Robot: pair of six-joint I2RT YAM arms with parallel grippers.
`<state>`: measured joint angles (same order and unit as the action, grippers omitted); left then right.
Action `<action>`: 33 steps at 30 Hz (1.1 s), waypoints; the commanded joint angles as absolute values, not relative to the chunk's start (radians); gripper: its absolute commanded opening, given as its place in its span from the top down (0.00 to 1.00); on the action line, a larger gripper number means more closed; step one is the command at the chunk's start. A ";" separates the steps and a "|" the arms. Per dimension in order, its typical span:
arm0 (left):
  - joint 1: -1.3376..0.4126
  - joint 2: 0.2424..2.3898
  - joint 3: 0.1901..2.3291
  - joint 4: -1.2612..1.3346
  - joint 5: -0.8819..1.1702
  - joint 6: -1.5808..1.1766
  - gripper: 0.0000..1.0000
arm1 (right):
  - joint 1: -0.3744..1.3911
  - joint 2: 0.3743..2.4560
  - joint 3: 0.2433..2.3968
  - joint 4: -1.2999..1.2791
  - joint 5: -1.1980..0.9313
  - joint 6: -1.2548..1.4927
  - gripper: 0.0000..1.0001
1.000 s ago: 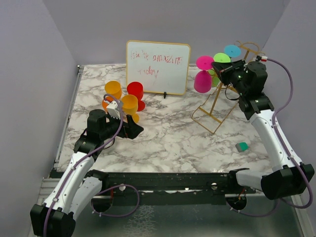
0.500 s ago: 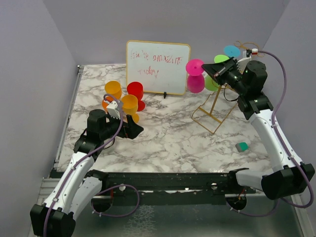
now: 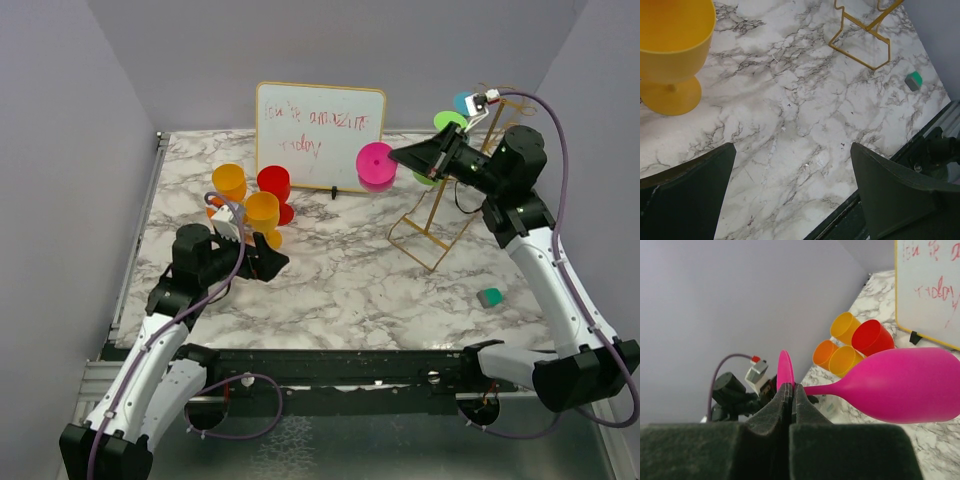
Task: Take the wine glass off the wine glass rack
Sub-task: Place the wine glass at the center of the board.
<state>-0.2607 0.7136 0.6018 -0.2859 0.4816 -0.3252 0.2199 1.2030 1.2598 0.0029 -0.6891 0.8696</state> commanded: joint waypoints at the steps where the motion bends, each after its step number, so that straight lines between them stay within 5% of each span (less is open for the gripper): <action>1: -0.256 0.693 0.667 -0.298 0.531 -0.392 0.01 | 0.263 1.160 1.259 -0.072 -0.826 0.712 0.99; 10: -0.256 0.714 0.871 -0.210 0.714 -0.517 0.01 | 0.451 1.116 1.179 -0.191 -0.822 0.530 0.99; 23: -0.275 0.785 0.818 0.028 1.039 -0.713 0.26 | 0.613 1.083 1.038 -0.111 -0.783 0.545 1.00; 33: -0.483 0.850 0.815 -0.012 0.942 -0.656 0.32 | 0.629 1.070 1.013 -0.075 -0.778 0.558 0.99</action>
<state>-0.3935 0.8242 0.8185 -0.0021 0.9810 -0.6949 0.6205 1.0885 1.0168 -0.1211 -0.7895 0.5507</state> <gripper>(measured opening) 0.705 0.019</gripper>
